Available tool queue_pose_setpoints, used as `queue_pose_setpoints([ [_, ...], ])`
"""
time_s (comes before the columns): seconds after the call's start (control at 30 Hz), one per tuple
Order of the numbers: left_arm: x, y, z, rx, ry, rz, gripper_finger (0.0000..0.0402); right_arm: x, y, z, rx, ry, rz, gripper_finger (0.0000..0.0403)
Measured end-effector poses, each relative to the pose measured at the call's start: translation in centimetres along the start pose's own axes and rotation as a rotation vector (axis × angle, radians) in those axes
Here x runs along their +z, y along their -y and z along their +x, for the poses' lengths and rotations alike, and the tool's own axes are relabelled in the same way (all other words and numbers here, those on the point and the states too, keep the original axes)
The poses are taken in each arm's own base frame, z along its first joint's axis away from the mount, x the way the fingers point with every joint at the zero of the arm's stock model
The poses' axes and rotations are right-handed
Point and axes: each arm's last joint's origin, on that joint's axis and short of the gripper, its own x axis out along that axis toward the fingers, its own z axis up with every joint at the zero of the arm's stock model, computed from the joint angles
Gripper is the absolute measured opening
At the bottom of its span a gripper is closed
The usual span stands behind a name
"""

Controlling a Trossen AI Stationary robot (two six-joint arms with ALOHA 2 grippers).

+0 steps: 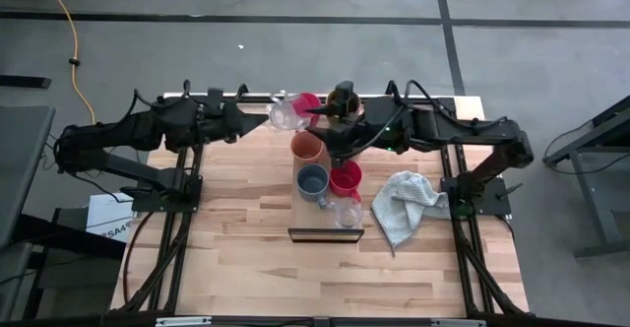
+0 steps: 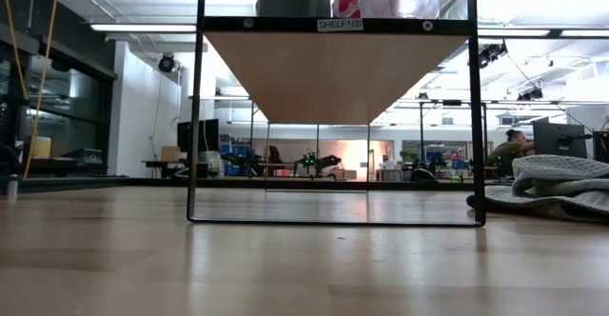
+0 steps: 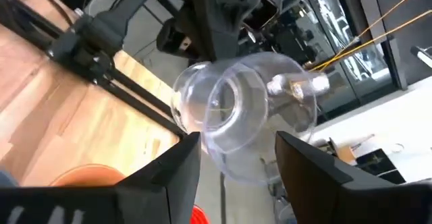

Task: Stack small to large cups/mugs on shelf
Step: Put the transparent mug on the shelf

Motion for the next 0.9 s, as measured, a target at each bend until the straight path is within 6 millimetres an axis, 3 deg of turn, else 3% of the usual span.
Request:
queue_pose_setpoints([
  [0.3,0.1,-0.1,0.3,0.027,0.072,-0.022,0.0000,0.6,-0.6,1.6,0.095,-0.028,-0.046,0.0172],
  [0.47,0.0,0.0,0.3,0.018,0.048,-0.022,0.0000,0.4,-1.0,2.7,0.065,-0.052,-0.024,0.0117],
  [0.7,0.0,0.0,0.2,0.009,0.029,-0.008,0.0000,0.4,-1.1,2.8,0.060,-0.061,0.033,0.0012],
  [0.9,0.0,0.2,0.2,-0.004,0.023,0.061,0.0011,0.4,-0.9,2.7,0.060,-0.057,0.105,0.0003],
])
